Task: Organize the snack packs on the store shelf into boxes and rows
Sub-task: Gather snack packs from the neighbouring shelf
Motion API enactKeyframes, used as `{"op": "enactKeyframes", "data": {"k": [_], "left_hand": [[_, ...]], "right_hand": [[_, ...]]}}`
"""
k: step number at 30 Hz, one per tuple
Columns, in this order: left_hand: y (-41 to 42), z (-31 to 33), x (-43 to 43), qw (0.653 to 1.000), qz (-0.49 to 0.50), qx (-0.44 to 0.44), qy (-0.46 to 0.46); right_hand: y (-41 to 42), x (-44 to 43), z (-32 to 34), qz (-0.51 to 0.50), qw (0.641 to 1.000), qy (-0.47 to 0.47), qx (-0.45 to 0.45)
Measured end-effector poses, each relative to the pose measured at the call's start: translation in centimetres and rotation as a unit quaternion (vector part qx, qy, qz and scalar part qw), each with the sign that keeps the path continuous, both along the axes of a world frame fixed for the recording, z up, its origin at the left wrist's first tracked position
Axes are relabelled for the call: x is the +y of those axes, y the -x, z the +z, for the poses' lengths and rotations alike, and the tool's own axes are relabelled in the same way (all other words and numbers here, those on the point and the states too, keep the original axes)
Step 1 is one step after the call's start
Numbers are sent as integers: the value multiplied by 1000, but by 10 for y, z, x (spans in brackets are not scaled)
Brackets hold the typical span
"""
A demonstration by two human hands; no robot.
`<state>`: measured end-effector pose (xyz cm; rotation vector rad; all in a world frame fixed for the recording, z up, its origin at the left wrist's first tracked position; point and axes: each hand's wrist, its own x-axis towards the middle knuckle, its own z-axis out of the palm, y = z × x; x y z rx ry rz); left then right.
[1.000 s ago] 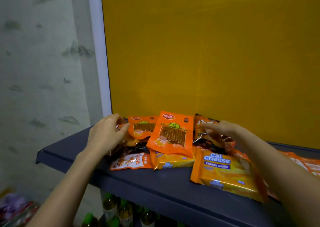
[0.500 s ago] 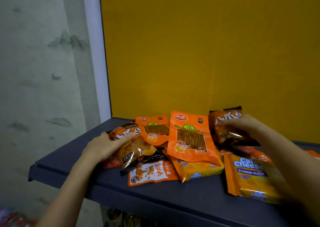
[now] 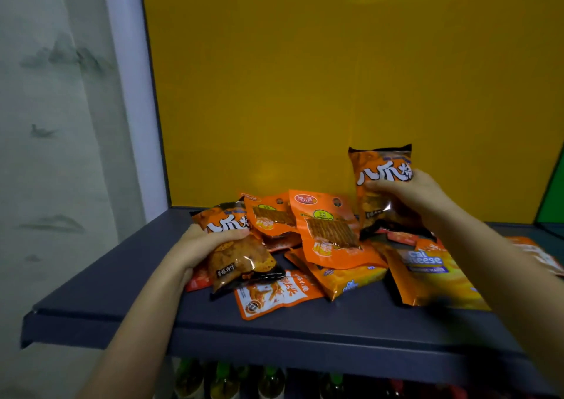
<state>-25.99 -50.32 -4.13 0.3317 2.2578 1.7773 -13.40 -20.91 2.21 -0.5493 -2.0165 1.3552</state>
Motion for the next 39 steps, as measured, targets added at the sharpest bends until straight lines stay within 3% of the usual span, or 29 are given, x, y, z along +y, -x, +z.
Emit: {"op": "enactKeyframes", "data": {"k": [6,12,17,26,39], "left_hand": [[5,3,-8,995,58,39,-66],[-4,32,-26,980,91,152,-95],[-37,62,5,964,31,225,-141],[-129,69,151,953,-179,166,-178],[-340,40,373,908,-357,89,-203]], "right_hand": [[-12,-19,-4,0,1000,11,19],[-35,-21,-15,-3,999,34,33],[-73,-9,-14,-24,997,49,60],[-196,55,-12,-134,986,40,95],[-456,195,-33,-289,956,0,54]]}}
